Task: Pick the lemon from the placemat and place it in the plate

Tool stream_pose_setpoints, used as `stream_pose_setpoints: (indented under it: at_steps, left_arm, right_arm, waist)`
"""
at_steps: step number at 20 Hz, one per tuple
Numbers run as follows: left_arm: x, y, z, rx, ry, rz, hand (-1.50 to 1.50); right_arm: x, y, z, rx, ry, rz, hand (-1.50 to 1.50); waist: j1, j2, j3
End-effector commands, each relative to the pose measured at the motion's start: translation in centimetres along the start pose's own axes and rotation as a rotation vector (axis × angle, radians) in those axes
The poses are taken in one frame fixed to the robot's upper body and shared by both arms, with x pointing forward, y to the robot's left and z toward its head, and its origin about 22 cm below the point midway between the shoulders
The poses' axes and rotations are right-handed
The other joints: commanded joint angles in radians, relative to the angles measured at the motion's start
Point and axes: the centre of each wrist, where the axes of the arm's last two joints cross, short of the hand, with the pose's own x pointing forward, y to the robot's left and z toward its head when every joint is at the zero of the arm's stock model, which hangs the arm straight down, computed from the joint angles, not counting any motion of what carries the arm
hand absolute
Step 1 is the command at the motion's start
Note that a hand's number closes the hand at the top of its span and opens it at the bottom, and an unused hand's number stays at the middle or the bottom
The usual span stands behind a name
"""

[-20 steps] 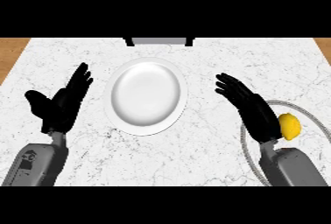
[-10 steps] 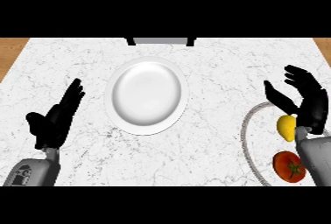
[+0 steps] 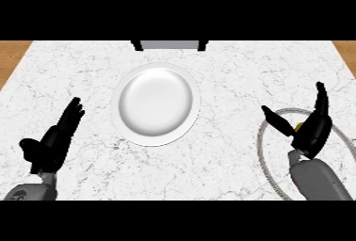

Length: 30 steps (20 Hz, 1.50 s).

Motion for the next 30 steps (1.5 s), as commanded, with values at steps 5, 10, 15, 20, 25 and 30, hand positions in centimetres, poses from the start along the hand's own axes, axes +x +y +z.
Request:
stream_pose_setpoints:
  at_steps: [5,10,15,20,25,30]
  left_arm:
    - [-0.6,1.0,0.8,0.018,0.015,-0.02,0.0]
    - [-0.5,1.0,0.3,0.014,0.015,-0.009,0.0]
    - [-1.0,-0.6,-0.1,0.019,-0.005,-0.012,0.0]
    - [-0.8,-1.4,0.0,0.002,-0.014,0.007,0.0]
    - [0.5,-0.6,-1.3,-0.009,-0.011,0.0,0.0]
    - [0.6,-0.5,0.0,0.006,-0.009,-0.004,0.0]
  right_arm:
    - [-0.9,-2.0,0.0,0.004,0.139,0.257,-1.5]
    - [-0.2,-3.0,-0.4,0.205,0.303,0.482,-1.5]
    - [6.6,-3.0,0.0,0.257,0.391,0.525,-1.5]
    - [7.1,-5.8,-0.5,0.301,0.488,0.592,-1.5]
    - [6.3,-4.6,-0.7,0.302,0.565,0.641,-1.5]
    - [5.4,-7.0,-1.5,0.37,0.611,0.689,-1.5]
  waist:
    - [-0.016,-0.007,-0.003]
    - [-0.018,-0.006,-0.003]
    - [-0.015,-0.004,-0.001]
    - [-0.013,-0.003,0.001]
    - [-0.004,0.002,0.002]
    - [-0.004,-0.001,0.003]
